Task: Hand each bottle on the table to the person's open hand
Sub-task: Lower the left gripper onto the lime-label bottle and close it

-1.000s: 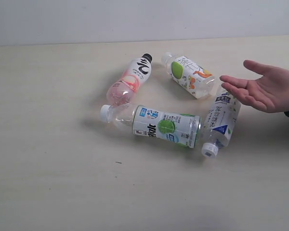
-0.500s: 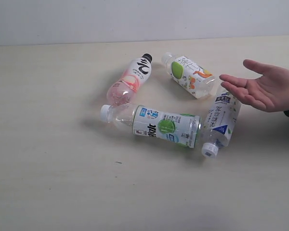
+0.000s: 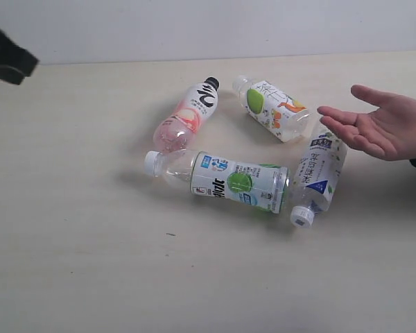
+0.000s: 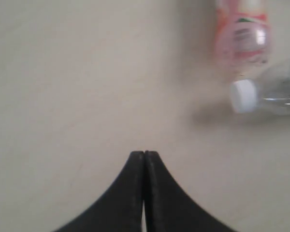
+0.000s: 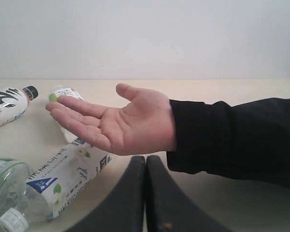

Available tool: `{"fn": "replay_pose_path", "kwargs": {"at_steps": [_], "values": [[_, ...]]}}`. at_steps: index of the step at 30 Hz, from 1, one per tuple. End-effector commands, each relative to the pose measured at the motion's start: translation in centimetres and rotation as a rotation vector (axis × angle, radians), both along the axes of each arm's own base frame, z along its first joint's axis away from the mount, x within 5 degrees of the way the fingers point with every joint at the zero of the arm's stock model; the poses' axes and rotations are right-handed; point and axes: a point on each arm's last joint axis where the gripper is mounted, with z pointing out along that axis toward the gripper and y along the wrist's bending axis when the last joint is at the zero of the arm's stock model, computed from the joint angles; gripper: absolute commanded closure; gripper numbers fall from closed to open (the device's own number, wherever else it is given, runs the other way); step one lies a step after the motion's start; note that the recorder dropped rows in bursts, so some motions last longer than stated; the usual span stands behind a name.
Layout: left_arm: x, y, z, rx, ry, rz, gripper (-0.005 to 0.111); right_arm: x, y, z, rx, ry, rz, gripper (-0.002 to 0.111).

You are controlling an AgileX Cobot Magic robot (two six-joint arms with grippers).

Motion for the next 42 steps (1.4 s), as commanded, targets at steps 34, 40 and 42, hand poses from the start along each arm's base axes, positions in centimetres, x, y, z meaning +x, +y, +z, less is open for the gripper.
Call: {"fn": "replay_pose_path", "kwargs": {"at_steps": [34,40,42], "values": [[1.1,-22.6,-9.4,0.34,0.031,-1.112,0.007,0.0,0.0,0.0,-0.005,-0.014,-0.003,0.108],[1.4,-23.0,-12.1,0.353,0.087,-1.119,0.007,0.0,0.0,0.0,-0.005,-0.014,-0.003,0.108],[1.5,-23.1,-12.8,0.356,0.1,-1.12,0.007,0.0,0.0,0.0,-0.005,-0.014,-0.003,0.108]]}}
